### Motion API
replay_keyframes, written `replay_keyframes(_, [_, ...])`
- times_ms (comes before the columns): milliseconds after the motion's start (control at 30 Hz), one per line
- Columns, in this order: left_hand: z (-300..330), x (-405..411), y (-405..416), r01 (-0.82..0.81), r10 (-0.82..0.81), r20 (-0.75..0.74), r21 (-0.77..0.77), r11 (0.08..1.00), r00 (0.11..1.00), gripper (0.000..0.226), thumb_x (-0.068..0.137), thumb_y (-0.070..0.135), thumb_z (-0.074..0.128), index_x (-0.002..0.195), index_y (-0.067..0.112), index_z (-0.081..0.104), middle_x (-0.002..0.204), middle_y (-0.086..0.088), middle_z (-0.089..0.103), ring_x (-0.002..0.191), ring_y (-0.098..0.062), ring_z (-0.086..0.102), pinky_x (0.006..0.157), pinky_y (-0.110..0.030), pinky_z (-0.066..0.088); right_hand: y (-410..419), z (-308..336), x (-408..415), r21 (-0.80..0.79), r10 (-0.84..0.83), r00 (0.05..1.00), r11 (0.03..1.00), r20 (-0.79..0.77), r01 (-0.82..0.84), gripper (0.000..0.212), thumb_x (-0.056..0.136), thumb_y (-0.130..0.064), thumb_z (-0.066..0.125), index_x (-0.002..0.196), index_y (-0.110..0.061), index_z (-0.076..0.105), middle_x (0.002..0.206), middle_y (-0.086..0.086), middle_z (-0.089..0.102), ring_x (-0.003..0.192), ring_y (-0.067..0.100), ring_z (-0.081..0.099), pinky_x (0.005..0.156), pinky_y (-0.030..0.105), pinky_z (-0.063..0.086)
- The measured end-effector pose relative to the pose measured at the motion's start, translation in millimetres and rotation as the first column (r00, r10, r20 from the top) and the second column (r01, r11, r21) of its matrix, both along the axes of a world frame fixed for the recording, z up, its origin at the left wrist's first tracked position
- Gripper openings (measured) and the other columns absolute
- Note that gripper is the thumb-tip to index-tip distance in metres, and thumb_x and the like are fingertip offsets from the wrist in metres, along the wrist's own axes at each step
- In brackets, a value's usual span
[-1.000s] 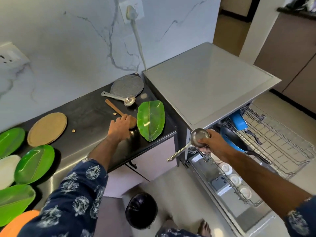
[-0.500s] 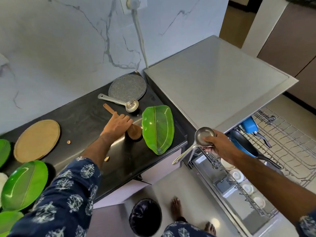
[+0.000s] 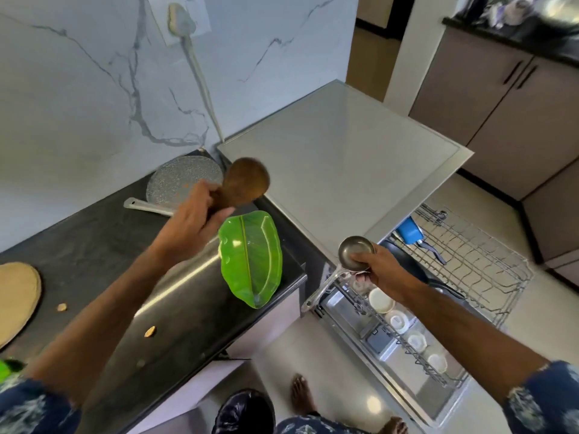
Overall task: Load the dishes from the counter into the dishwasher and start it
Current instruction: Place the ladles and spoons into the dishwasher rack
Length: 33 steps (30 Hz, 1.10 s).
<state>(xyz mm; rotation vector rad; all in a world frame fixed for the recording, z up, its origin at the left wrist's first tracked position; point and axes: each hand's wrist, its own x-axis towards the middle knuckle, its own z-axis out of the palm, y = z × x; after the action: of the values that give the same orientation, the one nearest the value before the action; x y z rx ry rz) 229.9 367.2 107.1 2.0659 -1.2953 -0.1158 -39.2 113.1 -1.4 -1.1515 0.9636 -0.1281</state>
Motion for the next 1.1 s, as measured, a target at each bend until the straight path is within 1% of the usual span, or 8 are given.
replay_keyframes(67, [-4, -36, -46, 0.015, -0.061, -0.367, -0.126, 0.992, 0.928, 0.031, 0.095, 0.018, 0.062, 0.109, 0.033, 0.039, 0.080, 0.000, 0.057, 0.055, -0.006, 0.052, 0.051, -0.021, 0.043, -11, 3, -12, -0.004, -0.028, 1.000, 1.000, 0.001, 0.028, 0.016, 0.093, 0.002, 0.058, 0.102, -0.010, 0.061, 0.087, 0.013, 0.067, 0.069, 0.019, 0.064, 0.048, 0.021, 0.049])
replay_keyframes(167, [-24, -85, -118, 0.062, -0.184, -0.674, -0.201, 0.978, 0.715, 0.023, 0.097, 0.008, 0.055, 0.105, 0.018, 0.036, 0.068, -0.009, 0.048, 0.041, -0.017, 0.038, 0.037, -0.027, 0.033, -31, 5, -37, -0.003, -0.044, 0.999, 0.999, 0.019, 0.044, 0.021, 0.092, 0.000, 0.060, 0.112, -0.004, 0.061, 0.096, 0.018, 0.066, 0.071, 0.019, 0.065, 0.047, 0.021, 0.051])
replay_keyframes(267, [-40, -139, -183, 0.022, -0.180, -0.826, -0.199, 0.980, 0.533, 0.017, 0.101, 0.007, 0.049, 0.117, 0.005, 0.046, 0.066, -0.004, 0.044, 0.044, -0.012, 0.036, 0.041, -0.026, 0.033, -61, 2, -75, -0.036, -0.047, 0.999, 0.998, 0.007, 0.048, 0.026, 0.093, -0.003, 0.059, 0.119, 0.001, 0.058, 0.095, 0.020, 0.066, 0.064, 0.016, 0.063, 0.044, 0.021, 0.046])
replay_keyframes(400, [-63, -209, -248, -0.002, -0.173, -0.901, -0.190, 0.982, 0.398, 0.020, 0.106, 0.013, 0.041, 0.114, 0.007, 0.058, 0.062, -0.001, 0.048, 0.046, -0.013, 0.037, 0.044, -0.026, 0.032, -104, -13, -138, -0.056, -0.086, 0.996, 0.995, -0.029, 0.084, 0.026, 0.095, -0.011, 0.059, 0.120, -0.004, 0.058, 0.091, 0.017, 0.069, 0.063, 0.017, 0.063, 0.043, 0.024, 0.045])
replay_keyframes(567, [-100, -289, -307, 0.037, -0.105, -0.879, -0.099, 0.994, 0.466, 0.022, 0.107, 0.017, 0.041, 0.107, 0.005, 0.060, 0.061, -0.001, 0.058, 0.044, -0.012, 0.050, 0.044, -0.023, 0.042, -163, -24, -226, -0.014, -0.088, 0.996, 0.996, -0.033, 0.088, 0.021, 0.098, -0.027, 0.058, 0.110, -0.011, 0.064, 0.086, 0.014, 0.067, 0.059, 0.015, 0.061, 0.048, 0.025, 0.044])
replay_keyframes(733, [-123, -360, -355, 0.059, -0.066, -0.822, -0.039, 0.997, 0.566, 0.018, 0.105, 0.004, 0.042, 0.114, -0.002, 0.056, 0.097, -0.014, 0.068, 0.071, -0.008, 0.070, 0.066, -0.019, 0.053, -231, -49, -304, 0.024, -0.037, 0.996, 0.999, -0.082, 0.039, 0.032, 0.099, -0.042, 0.054, 0.116, -0.016, 0.061, 0.105, 0.013, 0.069, 0.078, 0.019, 0.067, 0.058, 0.028, 0.054])
replay_keyframes(900, [-138, -382, -377, 0.058, -0.012, -0.797, 0.029, 0.998, 0.604, 0.017, 0.102, 0.013, 0.053, 0.107, 0.025, 0.065, 0.103, -0.001, 0.073, 0.099, -0.018, 0.071, 0.083, -0.027, 0.057, -286, -80, -334, -0.130, 0.023, 0.970, 0.990, -0.241, -0.056, 0.020, 0.097, -0.020, 0.056, 0.115, -0.012, 0.057, 0.119, 0.018, 0.059, 0.099, 0.030, 0.063, 0.078, 0.040, 0.055])
replay_keyframes(1100, [-152, -381, -396, 0.110, -0.046, -0.813, 0.022, 0.994, 0.581, 0.013, 0.096, 0.023, 0.064, 0.108, 0.026, 0.068, 0.102, -0.003, 0.074, 0.105, -0.026, 0.069, 0.097, -0.048, 0.055, -324, -77, -336, -0.364, -0.084, 0.945, 0.931, -0.316, -0.039, 0.022, 0.097, -0.009, 0.050, 0.118, -0.015, 0.052, 0.115, 0.008, 0.059, 0.095, 0.021, 0.059, 0.069, 0.027, 0.048])
